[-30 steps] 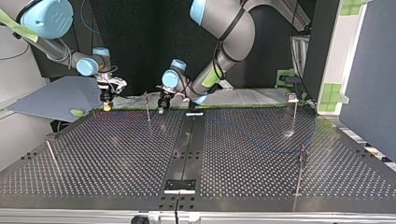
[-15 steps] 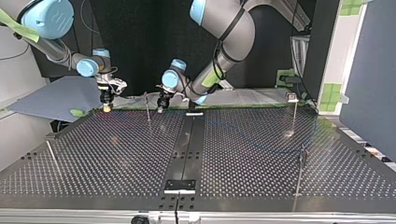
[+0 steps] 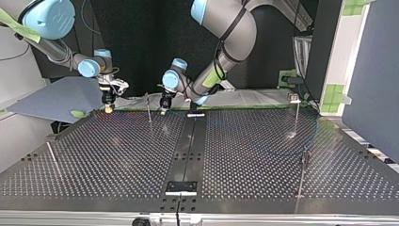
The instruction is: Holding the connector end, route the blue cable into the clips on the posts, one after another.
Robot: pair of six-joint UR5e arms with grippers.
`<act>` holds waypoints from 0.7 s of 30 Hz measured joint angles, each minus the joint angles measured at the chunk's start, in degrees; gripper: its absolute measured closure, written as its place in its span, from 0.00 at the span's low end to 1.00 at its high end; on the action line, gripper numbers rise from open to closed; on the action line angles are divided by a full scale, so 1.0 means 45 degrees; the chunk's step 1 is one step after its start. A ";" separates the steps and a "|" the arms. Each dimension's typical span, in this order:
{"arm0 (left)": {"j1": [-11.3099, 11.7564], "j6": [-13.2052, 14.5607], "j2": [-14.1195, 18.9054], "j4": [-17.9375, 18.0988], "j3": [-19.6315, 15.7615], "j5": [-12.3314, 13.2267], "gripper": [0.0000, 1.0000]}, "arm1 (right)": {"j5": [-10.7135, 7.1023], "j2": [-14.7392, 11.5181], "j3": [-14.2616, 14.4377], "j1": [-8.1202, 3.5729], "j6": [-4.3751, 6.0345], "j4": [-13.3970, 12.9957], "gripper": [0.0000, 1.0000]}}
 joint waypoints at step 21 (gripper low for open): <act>-0.0217 0.1253 0.0555 -0.1251 -0.0018 -0.0348 0.00 | 0.0000 0.0018 -0.0005 0.0059 -0.0001 0.0000 1.00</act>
